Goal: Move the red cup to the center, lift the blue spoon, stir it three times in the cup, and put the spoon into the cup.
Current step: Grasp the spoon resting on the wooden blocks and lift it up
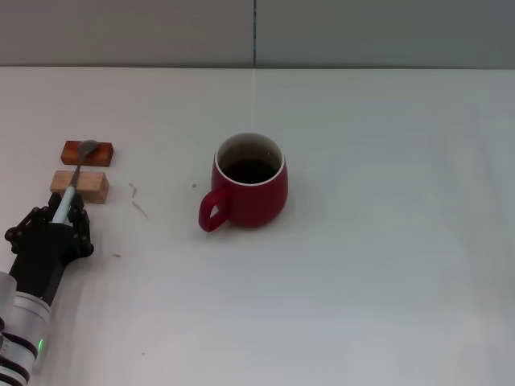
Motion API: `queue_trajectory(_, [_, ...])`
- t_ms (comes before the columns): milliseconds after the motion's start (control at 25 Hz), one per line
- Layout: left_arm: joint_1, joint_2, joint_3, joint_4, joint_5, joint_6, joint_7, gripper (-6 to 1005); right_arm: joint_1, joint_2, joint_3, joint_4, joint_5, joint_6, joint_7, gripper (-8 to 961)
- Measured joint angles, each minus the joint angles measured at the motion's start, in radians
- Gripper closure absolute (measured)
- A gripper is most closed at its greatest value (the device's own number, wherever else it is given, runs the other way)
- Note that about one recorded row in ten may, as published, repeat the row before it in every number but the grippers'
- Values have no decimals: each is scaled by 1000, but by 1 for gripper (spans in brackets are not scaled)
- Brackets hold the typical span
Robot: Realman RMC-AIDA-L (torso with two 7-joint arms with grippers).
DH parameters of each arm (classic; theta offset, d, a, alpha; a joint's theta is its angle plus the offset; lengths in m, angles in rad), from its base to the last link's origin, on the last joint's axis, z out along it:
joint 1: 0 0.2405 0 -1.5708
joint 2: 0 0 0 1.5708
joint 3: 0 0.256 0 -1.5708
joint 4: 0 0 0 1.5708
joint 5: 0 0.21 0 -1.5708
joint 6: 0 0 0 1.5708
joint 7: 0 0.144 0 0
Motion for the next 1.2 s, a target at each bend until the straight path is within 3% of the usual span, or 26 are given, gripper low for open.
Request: queue_trajectory(1200, [-8, -1, 0, -4, 2, -5, 0, 785, -5, 2, -9, -4, 0, -2, 0, 292])
